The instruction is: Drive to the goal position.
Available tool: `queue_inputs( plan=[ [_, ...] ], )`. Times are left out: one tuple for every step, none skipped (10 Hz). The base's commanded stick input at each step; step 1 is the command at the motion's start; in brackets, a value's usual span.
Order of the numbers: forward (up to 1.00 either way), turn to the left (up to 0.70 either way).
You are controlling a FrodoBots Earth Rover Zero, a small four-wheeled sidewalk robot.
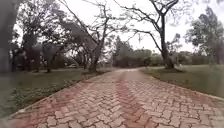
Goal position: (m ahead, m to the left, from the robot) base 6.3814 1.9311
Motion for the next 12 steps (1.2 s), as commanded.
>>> queue_inputs(
  plan=[
    [0.70,0.00],
    [0.70,0.00],
    [0.70,0.00],
    [0.70,0.00],
    [0.70,0.00],
    [0.70,0.00],
    [0.70,0.00],
    [0.70,0.00],
    [0.70,0.00],
    [0.70,0.00],
    [0.70,0.00],
    [0.70,0.00]
  ],
)
